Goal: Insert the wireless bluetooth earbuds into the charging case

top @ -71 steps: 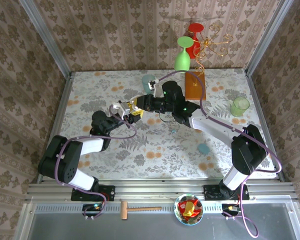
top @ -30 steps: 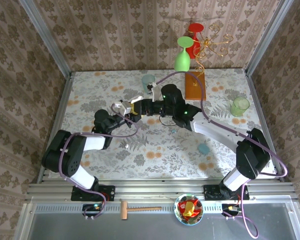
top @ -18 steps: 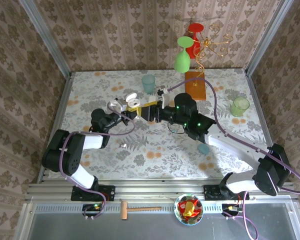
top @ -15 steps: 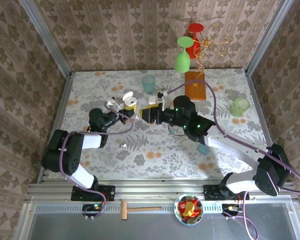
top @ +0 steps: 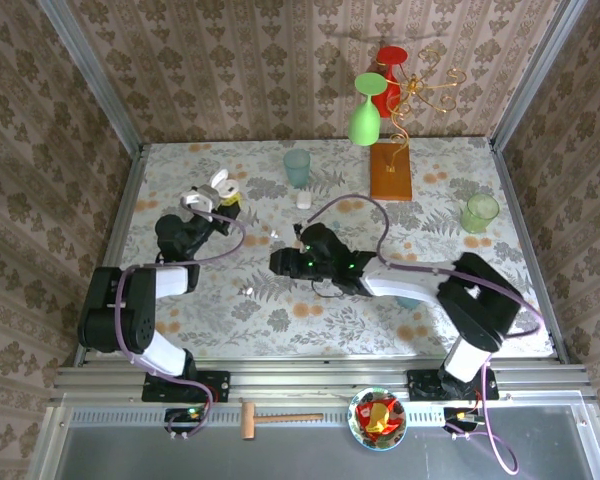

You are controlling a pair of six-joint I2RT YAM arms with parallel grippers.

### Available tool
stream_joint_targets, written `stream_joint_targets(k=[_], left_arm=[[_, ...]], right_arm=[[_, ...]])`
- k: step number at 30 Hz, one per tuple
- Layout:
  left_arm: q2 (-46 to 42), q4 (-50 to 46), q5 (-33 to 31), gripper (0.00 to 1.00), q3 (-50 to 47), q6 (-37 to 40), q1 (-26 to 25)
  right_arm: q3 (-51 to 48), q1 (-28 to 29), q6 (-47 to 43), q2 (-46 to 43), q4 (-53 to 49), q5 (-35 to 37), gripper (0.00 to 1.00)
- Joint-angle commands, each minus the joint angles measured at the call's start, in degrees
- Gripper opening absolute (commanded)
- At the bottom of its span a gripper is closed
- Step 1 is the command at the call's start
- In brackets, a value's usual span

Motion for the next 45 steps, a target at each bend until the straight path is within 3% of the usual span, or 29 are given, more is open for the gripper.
stream_joint_targets(k=[1,7,15,45], left_arm=[[-1.8,2.3,-0.7,0.23,0.2,1.3,0.7],[-2.7,2.3,0.0,0.23,0.4,2.0,0.9],[-3.2,2.3,0.9,0.24,-0.6,2.6,1.5],[-3.7,2.4,1.9,0.24,-1.1,2.0,1.9]], right_arm=[[3.9,1.6,12.6,5.5,3.0,-1.9,0.45],[7.0,4.5,25.0,15.6,9.0,-3.9,0.38],[10.2,6.8,26.2,18.5,6.0,-2.0,0.35],[13.8,6.4,26.9,23.2,4.4,-0.5,0.34]])
